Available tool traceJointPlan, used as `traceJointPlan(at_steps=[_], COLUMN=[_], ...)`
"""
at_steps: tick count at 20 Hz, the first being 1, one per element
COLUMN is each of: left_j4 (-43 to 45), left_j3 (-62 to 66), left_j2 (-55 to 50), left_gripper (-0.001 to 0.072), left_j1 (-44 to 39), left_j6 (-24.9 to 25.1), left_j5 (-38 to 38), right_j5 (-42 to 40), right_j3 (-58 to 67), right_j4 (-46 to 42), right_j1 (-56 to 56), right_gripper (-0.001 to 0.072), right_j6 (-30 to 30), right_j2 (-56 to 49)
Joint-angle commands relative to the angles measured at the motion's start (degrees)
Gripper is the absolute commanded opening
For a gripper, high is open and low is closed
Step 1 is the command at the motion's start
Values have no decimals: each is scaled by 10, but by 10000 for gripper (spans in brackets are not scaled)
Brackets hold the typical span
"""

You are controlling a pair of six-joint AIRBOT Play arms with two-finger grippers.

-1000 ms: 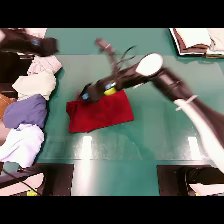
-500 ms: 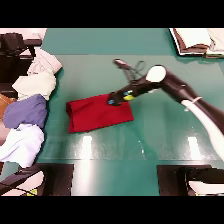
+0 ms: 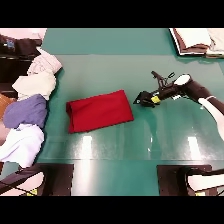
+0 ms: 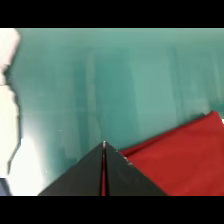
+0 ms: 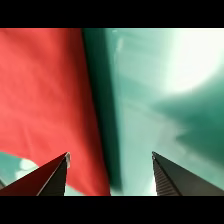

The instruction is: Fold the shirts.

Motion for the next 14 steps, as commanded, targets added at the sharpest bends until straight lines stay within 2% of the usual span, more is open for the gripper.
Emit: traceJointPlan(at_steps=[1,4,6,8,9,14], left_j4=[-5,-4,-4,-4,-5,-24], left_j3=[-9,-9,-9,-9,-9,-9], left_j2=[-9,-12,-12,-12,-12,-12], left_gripper=[24,24,24,24,24,23], left_j1=[-17,-16,-16,-16,-17,-17], left_j6=[2,2,2,2,1,2], left_j5=[1,0,0,-1,-3,-20], right_j5=[8,9,9,2,-5,-18], right_j3=[50,122,164,190,199,206], right_j4=[58,90,89,84,78,-42], right_j1=[38,88,117,132,134,77], right_gripper=[591,551,363,100,17,16], right_j6=[-9,-9,-9,-9,-9,0], right_j2=[-73,-137,-169,-179,-176,-98])
